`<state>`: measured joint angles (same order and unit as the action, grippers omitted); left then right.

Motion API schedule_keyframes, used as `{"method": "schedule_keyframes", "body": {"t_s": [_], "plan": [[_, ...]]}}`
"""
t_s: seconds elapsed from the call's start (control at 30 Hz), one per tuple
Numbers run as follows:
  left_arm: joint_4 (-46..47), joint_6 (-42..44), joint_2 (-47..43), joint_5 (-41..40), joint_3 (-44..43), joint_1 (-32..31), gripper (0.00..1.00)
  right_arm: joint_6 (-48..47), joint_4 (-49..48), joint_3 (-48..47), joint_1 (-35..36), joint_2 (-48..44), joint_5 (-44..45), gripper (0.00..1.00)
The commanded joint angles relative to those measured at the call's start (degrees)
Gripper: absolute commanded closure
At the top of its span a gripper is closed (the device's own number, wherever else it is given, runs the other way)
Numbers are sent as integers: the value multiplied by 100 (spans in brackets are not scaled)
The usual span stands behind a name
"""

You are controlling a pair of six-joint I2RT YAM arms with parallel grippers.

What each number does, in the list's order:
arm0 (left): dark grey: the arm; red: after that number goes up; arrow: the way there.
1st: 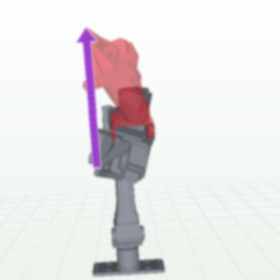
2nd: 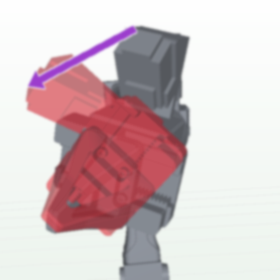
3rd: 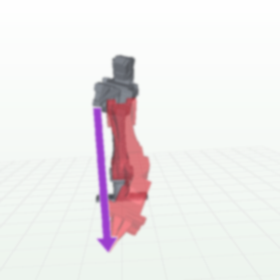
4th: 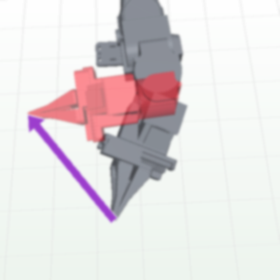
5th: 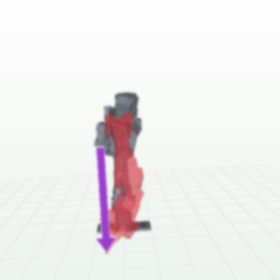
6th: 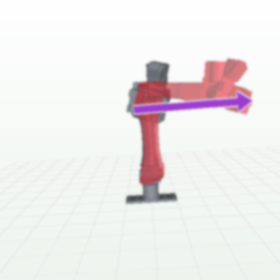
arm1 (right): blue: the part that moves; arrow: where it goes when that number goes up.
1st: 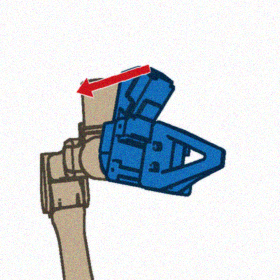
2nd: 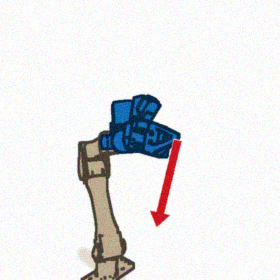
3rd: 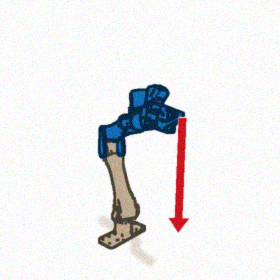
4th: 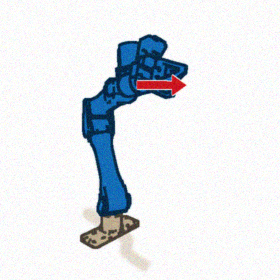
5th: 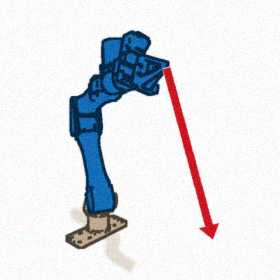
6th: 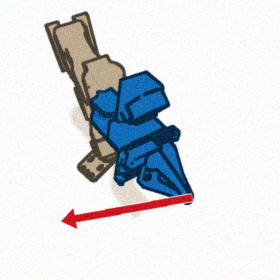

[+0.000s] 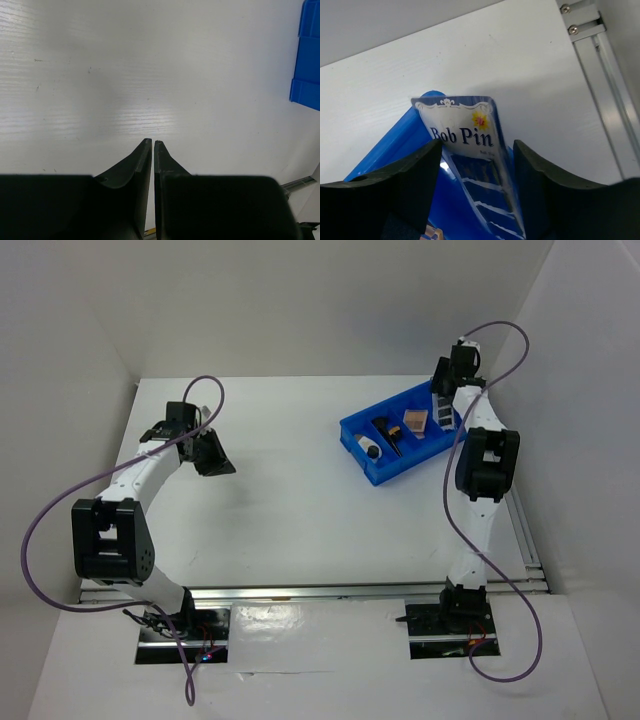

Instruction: Organize the makeup

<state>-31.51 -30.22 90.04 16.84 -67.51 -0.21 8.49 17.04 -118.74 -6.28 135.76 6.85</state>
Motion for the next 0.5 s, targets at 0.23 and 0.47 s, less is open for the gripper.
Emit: {"method": "schedule_keyframes", "body": {"t_s": [0.23, 0.47], "plan": [[101, -11, 31, 12, -17, -23, 79, -418, -552, 245, 286, -709, 703, 63], [101, 42, 31, 12, -17, -23, 79, -866, -307, -35, 338, -762, 554, 100]]}}
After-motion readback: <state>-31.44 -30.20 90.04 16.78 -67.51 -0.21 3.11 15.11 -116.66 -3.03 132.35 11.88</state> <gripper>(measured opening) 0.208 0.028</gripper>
